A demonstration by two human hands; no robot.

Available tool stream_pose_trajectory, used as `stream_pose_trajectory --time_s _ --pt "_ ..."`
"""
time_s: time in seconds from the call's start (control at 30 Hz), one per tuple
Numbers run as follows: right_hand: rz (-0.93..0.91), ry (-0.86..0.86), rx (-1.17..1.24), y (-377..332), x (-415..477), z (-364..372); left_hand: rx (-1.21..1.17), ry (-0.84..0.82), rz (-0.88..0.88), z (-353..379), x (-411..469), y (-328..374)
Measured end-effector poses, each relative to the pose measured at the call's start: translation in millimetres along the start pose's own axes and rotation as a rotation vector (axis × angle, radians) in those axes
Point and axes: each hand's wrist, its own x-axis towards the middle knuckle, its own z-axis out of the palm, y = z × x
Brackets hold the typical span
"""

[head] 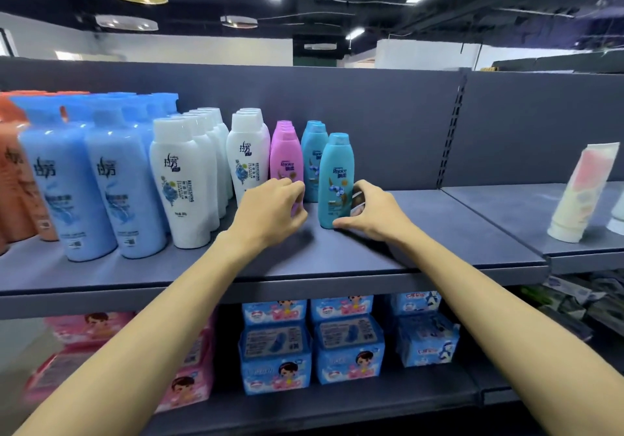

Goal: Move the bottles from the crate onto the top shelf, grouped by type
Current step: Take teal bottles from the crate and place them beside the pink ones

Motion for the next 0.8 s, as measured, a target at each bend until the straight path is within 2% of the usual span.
stream_pose_trajectory --time_s 0.13,0.37,0.8 --pt "0.013 0.017 0.007 -1.2 17.1 8.0 0.062 0.034 -0.043 11.0 5.3 1.0" --pt "0.050 0.076 0.016 -3.7 46.1 29.8 0.090 0.313 -0.022 21.6 7.5 -6.5" --pt "0.125 0.112 0.026 -11.9 60.2 41.9 0.046 0.219 -0.065 19.6 5.4 -4.4"
